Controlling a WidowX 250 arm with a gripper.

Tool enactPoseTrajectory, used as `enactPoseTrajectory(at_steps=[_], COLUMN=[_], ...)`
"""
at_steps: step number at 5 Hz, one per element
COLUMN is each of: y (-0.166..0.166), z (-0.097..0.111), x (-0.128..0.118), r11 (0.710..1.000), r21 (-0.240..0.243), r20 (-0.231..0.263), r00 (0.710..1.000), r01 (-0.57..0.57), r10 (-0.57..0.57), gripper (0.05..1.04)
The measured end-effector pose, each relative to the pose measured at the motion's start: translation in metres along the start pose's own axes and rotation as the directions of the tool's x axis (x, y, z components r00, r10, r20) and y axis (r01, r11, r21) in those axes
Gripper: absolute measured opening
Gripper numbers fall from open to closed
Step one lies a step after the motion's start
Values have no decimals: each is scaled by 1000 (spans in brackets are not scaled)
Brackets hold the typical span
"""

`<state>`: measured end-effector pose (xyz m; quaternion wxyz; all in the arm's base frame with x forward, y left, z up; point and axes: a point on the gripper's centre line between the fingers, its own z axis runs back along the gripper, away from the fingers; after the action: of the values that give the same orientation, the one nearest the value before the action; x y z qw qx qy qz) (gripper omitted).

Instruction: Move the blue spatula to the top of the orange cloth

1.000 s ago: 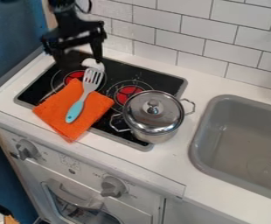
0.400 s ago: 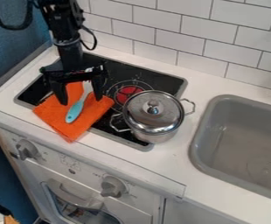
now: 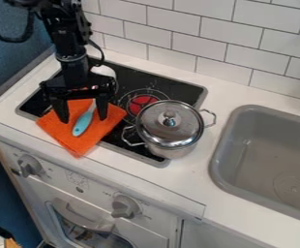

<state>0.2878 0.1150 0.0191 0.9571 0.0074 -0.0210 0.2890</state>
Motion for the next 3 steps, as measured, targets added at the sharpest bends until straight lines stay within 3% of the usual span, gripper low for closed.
enactPoseTrajectory(at_steps=[1, 3], y=[2, -2], z=[-11, -21], x=[0, 7], r11=[1000, 999], r21=[23, 37], r20=[-20, -33], r00=[1000, 999], r01=[-12, 0], r10=[12, 1], gripper=[950, 407])
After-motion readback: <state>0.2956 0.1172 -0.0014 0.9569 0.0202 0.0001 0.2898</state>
